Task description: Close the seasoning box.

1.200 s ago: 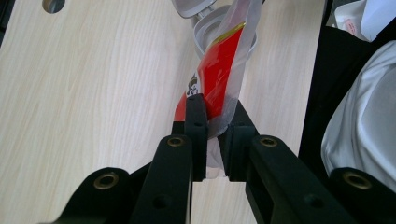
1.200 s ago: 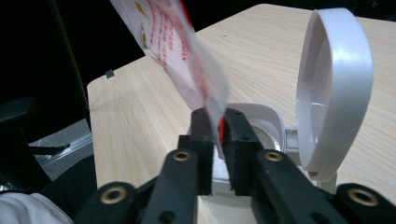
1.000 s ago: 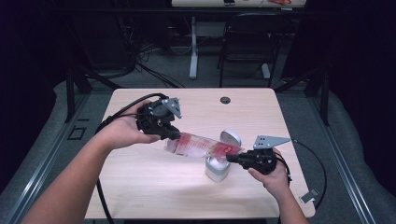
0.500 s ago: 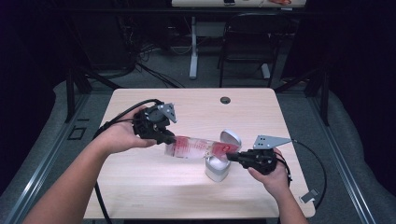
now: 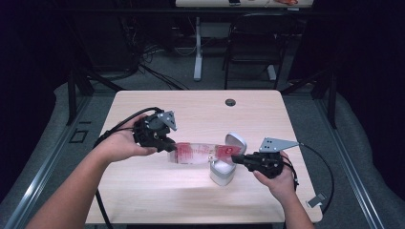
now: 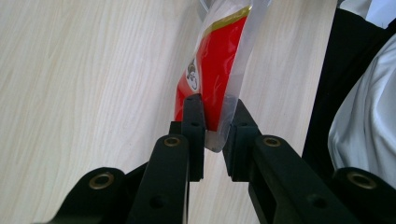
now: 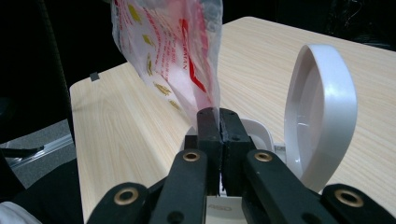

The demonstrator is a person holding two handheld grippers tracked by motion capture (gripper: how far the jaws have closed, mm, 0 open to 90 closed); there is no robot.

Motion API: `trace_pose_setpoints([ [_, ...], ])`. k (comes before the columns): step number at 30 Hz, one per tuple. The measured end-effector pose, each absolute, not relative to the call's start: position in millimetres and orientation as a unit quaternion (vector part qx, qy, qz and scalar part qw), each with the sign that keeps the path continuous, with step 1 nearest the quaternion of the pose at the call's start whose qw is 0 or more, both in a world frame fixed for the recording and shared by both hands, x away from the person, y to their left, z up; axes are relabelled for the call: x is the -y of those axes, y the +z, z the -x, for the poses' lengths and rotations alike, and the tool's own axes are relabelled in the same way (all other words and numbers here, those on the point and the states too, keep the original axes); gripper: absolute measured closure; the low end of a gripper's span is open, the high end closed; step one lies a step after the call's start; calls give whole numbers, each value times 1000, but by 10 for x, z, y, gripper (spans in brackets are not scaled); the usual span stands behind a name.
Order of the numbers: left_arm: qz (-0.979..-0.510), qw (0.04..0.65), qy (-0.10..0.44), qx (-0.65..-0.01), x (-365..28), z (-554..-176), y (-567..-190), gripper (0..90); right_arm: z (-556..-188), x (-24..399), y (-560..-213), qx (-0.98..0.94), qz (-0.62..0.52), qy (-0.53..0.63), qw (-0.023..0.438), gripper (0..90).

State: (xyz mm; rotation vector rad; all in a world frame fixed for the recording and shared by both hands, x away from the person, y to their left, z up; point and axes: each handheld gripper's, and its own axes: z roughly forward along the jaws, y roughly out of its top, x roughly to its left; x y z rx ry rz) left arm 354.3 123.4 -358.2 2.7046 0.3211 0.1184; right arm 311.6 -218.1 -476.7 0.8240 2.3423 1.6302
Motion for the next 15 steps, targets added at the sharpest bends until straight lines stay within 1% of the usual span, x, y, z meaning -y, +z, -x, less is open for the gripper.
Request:
trace_pose_setpoints([
  [15,-969,211,37,-126,-1341,-3544,-3709,811,-3099,2136,-4713,-783,-272,551,96,890],
])
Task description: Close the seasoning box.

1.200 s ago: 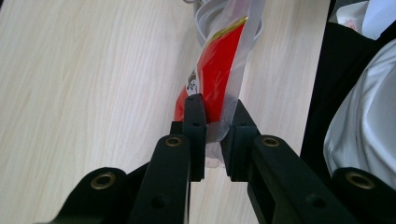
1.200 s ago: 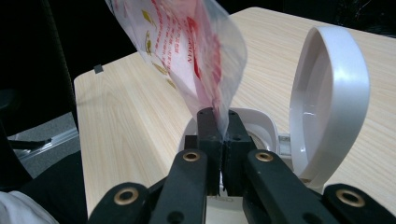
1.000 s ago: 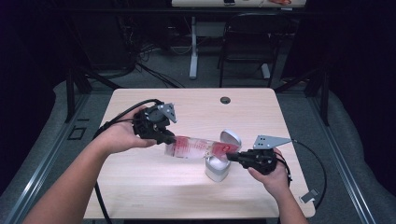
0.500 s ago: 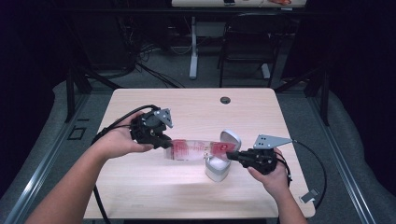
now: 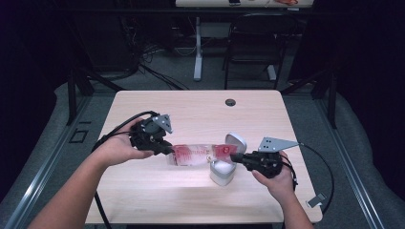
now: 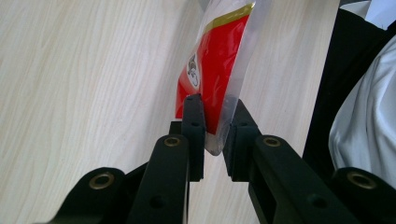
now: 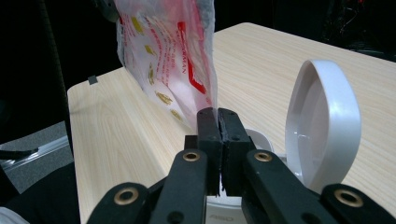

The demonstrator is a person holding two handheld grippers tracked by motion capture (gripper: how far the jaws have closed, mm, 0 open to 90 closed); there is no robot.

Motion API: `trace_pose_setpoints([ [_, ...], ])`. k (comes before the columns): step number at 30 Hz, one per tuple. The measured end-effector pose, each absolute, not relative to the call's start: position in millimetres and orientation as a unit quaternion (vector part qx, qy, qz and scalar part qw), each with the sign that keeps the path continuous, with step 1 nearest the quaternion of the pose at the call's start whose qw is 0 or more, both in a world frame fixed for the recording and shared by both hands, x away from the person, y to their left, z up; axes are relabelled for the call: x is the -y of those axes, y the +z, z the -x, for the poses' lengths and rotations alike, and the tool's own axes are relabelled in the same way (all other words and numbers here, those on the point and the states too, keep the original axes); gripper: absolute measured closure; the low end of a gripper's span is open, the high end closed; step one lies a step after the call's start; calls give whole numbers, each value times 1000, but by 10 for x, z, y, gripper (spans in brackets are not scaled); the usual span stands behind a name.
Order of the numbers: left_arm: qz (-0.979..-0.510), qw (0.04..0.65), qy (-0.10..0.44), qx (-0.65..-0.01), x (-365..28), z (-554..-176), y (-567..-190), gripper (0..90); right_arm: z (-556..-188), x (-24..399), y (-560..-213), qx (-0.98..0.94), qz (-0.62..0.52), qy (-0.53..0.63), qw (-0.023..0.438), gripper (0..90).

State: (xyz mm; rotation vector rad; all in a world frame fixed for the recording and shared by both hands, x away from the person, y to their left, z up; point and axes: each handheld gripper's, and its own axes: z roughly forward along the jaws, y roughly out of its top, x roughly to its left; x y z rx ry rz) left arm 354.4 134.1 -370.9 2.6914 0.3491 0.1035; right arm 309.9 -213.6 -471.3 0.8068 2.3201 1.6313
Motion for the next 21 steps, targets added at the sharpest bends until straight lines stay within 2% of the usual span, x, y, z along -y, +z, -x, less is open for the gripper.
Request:
trace_pose_setpoints([
  [21,-963,226,33,-145,-1525,-3513,-3902,811,-3122,2032,-4627,-784,-260,555,100,890],
])
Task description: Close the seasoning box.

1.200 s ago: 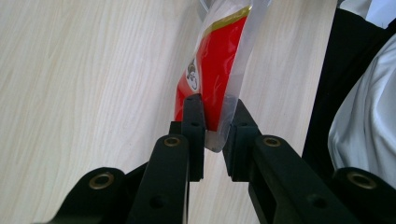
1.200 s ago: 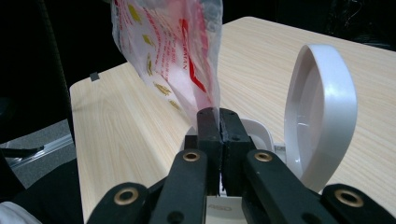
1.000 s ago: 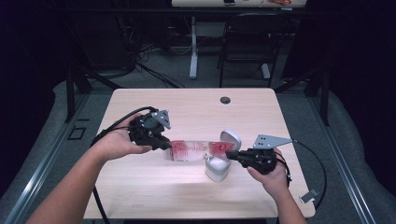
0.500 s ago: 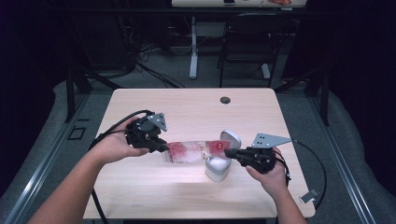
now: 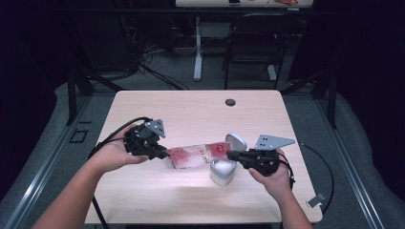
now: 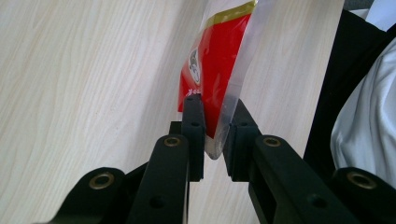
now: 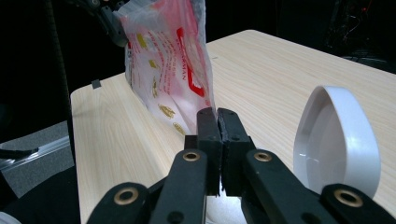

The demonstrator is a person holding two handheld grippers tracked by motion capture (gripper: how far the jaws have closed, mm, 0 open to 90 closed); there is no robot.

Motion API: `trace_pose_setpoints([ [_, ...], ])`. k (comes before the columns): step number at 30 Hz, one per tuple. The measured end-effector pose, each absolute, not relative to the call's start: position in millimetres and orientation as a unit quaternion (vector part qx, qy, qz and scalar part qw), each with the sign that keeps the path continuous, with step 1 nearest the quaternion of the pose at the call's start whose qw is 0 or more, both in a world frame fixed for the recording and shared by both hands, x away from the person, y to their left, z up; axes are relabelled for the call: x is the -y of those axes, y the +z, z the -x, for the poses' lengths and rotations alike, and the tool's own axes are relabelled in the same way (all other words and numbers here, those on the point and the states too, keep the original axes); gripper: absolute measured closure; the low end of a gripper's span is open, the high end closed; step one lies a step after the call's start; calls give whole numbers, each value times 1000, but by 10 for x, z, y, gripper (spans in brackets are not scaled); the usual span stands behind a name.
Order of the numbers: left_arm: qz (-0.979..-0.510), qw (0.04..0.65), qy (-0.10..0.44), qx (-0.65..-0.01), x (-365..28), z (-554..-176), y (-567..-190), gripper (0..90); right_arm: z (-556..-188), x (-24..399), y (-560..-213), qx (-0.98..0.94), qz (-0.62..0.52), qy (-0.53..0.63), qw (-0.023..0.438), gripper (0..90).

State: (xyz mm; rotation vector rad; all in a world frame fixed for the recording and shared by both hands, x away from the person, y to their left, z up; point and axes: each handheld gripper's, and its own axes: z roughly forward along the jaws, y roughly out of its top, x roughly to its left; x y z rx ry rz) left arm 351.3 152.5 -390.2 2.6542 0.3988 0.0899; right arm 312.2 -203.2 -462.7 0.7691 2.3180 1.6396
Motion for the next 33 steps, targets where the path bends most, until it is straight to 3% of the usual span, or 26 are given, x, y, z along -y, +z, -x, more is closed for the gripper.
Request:
trace_pose_setpoints([
  [33,-953,246,6,-177,-1733,-3524,-4378,814,-3186,1785,-4426,-803,-232,537,113,891],
])
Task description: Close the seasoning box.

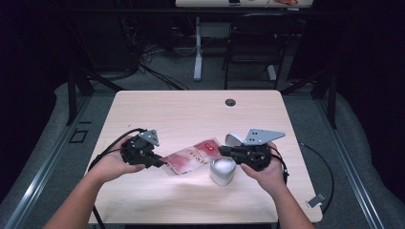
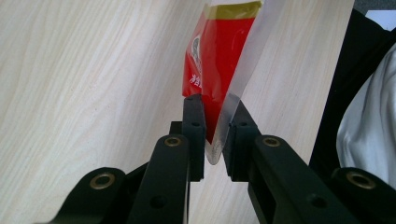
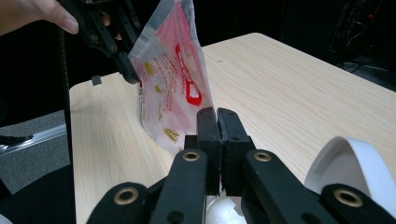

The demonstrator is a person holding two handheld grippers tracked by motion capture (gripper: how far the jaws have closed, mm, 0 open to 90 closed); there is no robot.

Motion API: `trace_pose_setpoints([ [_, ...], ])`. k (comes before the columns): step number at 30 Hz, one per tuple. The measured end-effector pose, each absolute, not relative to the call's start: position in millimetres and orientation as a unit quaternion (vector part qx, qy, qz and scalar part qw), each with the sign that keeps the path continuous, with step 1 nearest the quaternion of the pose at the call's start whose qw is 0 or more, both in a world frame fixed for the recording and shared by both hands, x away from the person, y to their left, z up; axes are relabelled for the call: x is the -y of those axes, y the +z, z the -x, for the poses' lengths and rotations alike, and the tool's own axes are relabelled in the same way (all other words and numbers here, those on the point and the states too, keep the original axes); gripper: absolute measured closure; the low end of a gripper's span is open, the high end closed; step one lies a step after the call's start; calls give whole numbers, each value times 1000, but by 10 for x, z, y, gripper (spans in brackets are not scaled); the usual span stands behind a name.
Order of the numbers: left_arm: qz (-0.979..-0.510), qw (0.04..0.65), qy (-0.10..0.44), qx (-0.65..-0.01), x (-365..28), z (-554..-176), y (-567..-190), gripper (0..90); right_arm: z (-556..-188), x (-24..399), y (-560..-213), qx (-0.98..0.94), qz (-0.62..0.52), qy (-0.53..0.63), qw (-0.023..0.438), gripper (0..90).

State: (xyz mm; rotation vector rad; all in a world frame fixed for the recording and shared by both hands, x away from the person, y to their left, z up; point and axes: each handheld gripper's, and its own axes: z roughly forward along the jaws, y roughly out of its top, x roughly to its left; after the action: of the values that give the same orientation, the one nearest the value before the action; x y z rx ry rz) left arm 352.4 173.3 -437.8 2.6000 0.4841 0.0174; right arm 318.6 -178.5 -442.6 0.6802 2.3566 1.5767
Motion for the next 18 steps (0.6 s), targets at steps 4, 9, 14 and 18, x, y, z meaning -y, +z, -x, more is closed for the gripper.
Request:
trace_pose_setpoints([
  [4,-952,248,6,-181,-1738,-3525,-4410,815,-3195,1762,-4400,-805,-229,535,114,891],
  [9,-952,247,5,-183,-1743,-3520,-4466,816,-3201,1727,-4361,-809,-225,531,118,892],
  [14,-951,245,3,-186,-1754,-3521,-4541,818,-3207,1672,-4332,-814,-218,525,120,892],
  [18,-951,246,-1,-188,-1767,-3520,-4595,822,-3206,1632,-4305,-817,-213,522,121,893],
])
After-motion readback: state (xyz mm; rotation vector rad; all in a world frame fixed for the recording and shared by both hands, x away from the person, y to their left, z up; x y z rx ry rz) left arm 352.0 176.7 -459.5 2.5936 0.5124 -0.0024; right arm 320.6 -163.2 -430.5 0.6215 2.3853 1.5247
